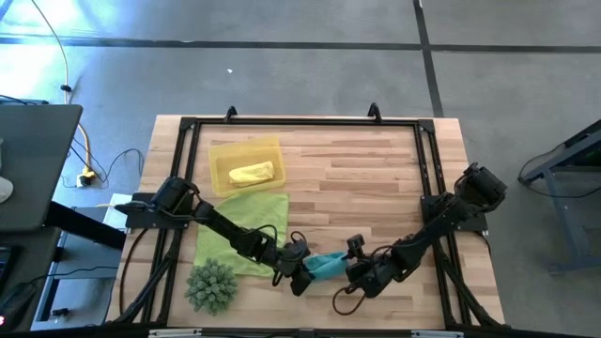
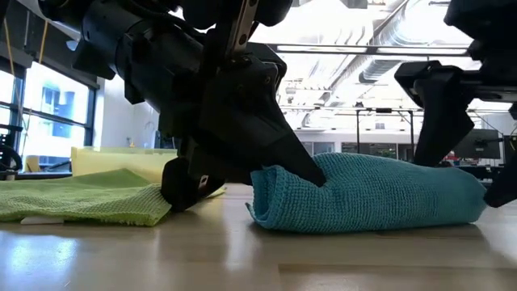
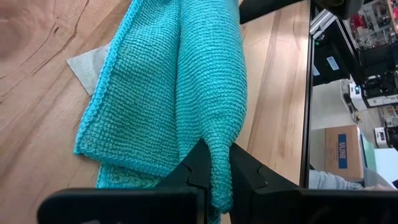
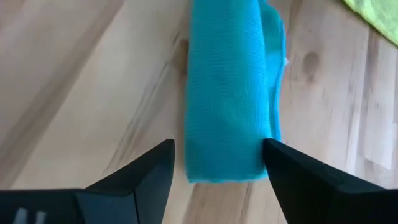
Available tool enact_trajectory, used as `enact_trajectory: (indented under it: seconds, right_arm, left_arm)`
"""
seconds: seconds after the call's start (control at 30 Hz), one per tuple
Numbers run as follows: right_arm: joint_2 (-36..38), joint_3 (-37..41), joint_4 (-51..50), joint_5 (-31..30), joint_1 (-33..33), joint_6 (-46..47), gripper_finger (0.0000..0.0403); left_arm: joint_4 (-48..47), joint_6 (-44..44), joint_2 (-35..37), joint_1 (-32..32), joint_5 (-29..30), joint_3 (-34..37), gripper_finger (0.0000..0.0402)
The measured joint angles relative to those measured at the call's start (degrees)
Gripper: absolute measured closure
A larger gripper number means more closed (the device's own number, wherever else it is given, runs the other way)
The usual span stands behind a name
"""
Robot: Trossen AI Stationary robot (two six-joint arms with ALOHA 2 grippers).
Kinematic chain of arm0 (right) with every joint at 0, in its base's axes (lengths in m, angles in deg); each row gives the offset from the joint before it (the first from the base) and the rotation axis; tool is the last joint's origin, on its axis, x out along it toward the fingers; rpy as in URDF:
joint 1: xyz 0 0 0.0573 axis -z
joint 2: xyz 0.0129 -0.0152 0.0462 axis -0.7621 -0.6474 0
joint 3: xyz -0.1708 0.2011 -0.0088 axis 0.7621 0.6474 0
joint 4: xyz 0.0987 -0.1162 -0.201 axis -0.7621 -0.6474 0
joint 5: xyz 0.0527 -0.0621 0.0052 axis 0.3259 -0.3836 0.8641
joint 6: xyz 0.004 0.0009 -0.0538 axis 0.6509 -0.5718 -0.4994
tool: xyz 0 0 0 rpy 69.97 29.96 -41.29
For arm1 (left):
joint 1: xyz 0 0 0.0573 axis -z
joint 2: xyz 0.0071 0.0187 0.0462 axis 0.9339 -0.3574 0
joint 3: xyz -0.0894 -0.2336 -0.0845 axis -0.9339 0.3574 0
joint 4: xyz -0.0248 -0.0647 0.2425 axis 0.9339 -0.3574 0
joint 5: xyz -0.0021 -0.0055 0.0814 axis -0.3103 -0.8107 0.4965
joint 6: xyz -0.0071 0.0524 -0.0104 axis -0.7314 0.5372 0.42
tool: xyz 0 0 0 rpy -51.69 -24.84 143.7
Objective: Roll microfiber towels into tight, uniform cylinder then place into a basket
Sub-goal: Roll the blue microfiber towel
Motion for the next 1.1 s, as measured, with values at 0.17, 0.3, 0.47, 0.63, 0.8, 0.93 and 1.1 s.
enact_trajectory:
  seconds: [0.17, 0.3, 0.47, 0.63, 0.8, 0.93, 1.1]
  right_arm:
    - [-2.3, 0.0, 1.4, 1.0, 0.0, 0.1, 0.0171]
    - [-4.7, -0.3, 1.7, 1.0, -0.2, 1.7, 0.0204]
    - [-5.5, -0.3, 1.2, 1.3, -0.7, 5.4, 0.0275]
    - [-5.5, -0.3, 0.9, 1.3, -1.3, 8.4, 0.0365]
    - [-5.5, -0.3, 0.5, 4.7, -0.6, 13.3, 0.0388]
    - [-5.4, -0.3, 0.7, 7.3, 0.3, 16.5, 0.0397]
    - [-5.2, -0.3, 0.6, 10.3, 1.2, 22.3, 0.0399]
  left_arm:
    - [0.2, 0.0, 0.0, 0.0, 0.0, 0.0, 0.0387]
    - [0.3, 0.0, 0.0, 0.0, 0.0, 0.0, 0.0387]
    - [0.3, 1.0, 0.0, 0.0, -1.2, -0.1, 0.0382]
    - [-2.4, 3.9, -0.3, 0.0, -1.9, -2.2, 0.0343]
    - [-8.3, 11.2, 0.3, -0.4, -6.3, -5.4, 0.0291]
    - [-18.2, 21.3, 3.2, -0.9, -7.8, -7.4, 0.0261]
    - [-31.7, 26.7, 7.7, -0.1, -2.3, -10.1, 0.0243]
